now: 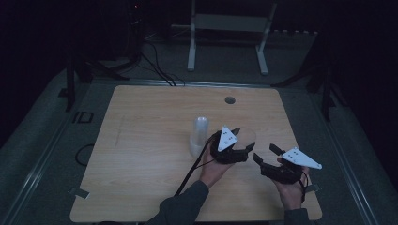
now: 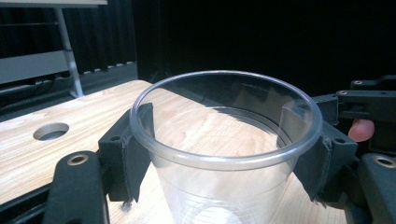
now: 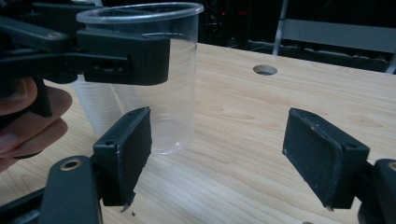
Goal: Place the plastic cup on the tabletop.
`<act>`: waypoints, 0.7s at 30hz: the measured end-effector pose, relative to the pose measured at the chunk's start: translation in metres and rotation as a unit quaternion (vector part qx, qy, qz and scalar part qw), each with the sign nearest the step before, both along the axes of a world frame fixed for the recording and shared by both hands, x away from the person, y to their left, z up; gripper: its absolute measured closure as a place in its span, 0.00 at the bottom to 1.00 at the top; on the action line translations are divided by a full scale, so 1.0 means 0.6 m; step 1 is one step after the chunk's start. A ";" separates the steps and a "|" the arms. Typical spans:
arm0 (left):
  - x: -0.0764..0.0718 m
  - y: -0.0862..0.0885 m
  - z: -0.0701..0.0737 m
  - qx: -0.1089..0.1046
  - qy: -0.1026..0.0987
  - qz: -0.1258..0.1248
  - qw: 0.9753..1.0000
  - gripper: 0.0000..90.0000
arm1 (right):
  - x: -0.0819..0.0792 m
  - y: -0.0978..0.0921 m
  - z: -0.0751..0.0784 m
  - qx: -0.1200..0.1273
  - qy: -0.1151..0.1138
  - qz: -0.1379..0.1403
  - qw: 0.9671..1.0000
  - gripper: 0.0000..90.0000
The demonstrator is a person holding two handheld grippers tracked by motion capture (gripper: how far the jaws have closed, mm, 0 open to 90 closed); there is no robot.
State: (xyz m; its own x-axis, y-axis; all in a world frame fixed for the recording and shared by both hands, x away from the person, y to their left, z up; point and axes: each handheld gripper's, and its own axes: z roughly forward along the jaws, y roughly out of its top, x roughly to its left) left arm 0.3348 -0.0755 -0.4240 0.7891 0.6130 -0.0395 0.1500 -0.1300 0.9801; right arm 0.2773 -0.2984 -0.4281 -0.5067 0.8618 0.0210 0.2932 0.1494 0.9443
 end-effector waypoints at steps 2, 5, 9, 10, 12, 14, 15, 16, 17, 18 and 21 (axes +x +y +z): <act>-0.001 -0.002 -0.002 0.002 -0.002 0.000 1.000 0.31 | 0.000 -0.002 0.000 0.000 0.000 -0.002 1.000 0.26; -0.002 -0.005 -0.005 0.004 -0.005 0.001 1.000 0.31 | -0.001 -0.005 0.001 0.002 -0.001 -0.004 1.000 0.26; -0.001 -0.006 -0.009 0.007 -0.005 0.002 1.000 0.31 | -0.001 -0.009 0.002 0.003 -0.003 -0.007 1.000 0.26; -0.001 -0.006 -0.009 0.007 -0.005 0.002 1.000 0.31 | -0.002 -0.010 0.002 0.004 -0.003 -0.008 1.000 0.26; 0.000 -0.006 -0.015 0.006 -0.002 0.002 1.000 0.31 | -0.002 -0.012 0.002 0.004 -0.004 -0.010 1.000 0.26; 0.001 -0.006 -0.019 0.007 -0.001 0.002 1.000 0.31 | -0.002 -0.013 0.002 0.004 -0.004 -0.010 1.000 0.26; 0.002 -0.006 -0.021 0.007 0.001 0.002 1.000 0.31 | -0.002 -0.013 0.002 0.004 -0.004 -0.010 1.000 0.26; 0.002 -0.006 -0.023 0.006 0.003 0.003 1.000 0.31 | -0.002 -0.013 0.002 0.004 -0.004 -0.011 1.000 0.26; 0.003 -0.006 -0.025 0.007 0.003 0.003 1.000 0.31 | -0.002 -0.014 0.002 0.004 -0.005 -0.011 1.000 0.26; 0.003 -0.005 -0.027 0.009 0.004 0.005 1.000 0.31 | -0.002 -0.014 0.002 0.004 -0.005 -0.012 1.000 0.26; 0.003 -0.005 -0.033 0.009 0.004 0.007 1.000 0.31 | -0.002 -0.016 0.002 0.005 -0.005 -0.014 1.000 0.26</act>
State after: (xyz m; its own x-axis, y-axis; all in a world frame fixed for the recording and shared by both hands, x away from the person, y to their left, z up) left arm 0.3368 -0.0787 -0.4435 0.7803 0.6244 -0.0348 0.1600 -0.1455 0.9763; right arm 0.2759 -0.3080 -0.4271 -0.4831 0.8752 0.0250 0.2882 0.1320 0.9484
